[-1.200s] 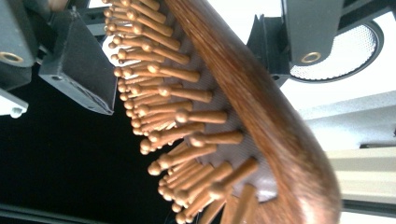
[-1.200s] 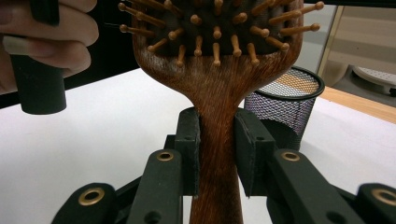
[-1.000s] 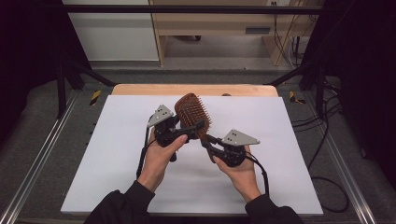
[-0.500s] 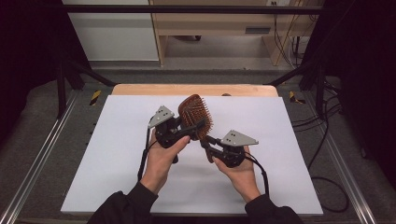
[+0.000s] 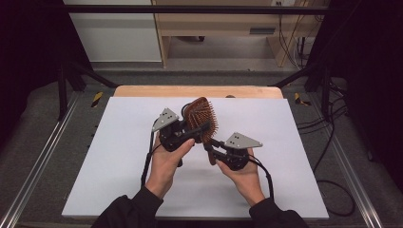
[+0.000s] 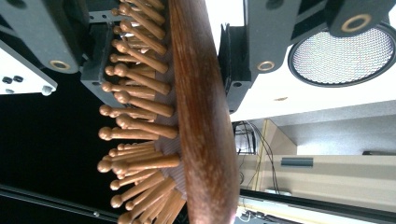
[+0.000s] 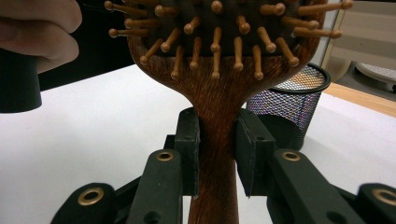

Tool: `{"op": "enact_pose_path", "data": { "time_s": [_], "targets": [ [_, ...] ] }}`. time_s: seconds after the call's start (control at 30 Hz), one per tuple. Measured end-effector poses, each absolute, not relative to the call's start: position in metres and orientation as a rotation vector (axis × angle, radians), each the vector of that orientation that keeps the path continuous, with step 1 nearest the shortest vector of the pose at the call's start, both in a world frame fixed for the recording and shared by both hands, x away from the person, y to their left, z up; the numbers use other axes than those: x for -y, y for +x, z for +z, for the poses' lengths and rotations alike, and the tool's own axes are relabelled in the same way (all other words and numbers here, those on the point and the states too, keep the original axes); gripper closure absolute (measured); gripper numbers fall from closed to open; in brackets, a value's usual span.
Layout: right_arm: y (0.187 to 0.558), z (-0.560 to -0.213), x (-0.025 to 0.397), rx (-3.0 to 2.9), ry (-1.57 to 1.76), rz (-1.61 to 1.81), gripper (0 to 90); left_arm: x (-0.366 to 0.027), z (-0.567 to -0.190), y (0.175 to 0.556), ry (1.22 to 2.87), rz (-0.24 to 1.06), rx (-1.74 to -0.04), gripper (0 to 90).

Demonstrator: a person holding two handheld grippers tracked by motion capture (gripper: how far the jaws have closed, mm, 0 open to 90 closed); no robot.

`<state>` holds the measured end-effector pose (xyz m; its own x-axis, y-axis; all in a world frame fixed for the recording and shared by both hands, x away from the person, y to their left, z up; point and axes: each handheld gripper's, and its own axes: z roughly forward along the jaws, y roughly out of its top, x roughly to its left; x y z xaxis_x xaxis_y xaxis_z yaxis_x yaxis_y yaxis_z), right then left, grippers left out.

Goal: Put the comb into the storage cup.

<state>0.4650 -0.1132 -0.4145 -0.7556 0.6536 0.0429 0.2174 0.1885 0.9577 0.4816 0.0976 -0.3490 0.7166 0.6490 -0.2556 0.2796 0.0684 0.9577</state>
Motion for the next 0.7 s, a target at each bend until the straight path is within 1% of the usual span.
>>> {"op": "enact_pose_path", "data": {
  "time_s": [0.17,0.57,0.63,0.7],
  "targets": [
    [0.4653,-0.4150,0.1134,-2.097,0.820,1.585,72.4,-0.0956,-0.3482,0.4807,1.535,0.333,-0.766,51.9],
    [0.4662,-0.4147,0.1144,-2.093,0.817,1.592,72.0,-0.0945,-0.3466,0.4812,1.533,0.326,-0.759,52.9],
    [0.4665,-0.4149,0.1148,-2.092,0.822,1.596,69.7,-0.0932,-0.3464,0.4815,1.538,0.332,-0.757,53.0],
    [0.4670,-0.4147,0.1156,-2.095,0.830,1.600,63.3,-0.0928,-0.3466,0.4819,1.539,0.338,-0.760,53.1]
  ]
}}
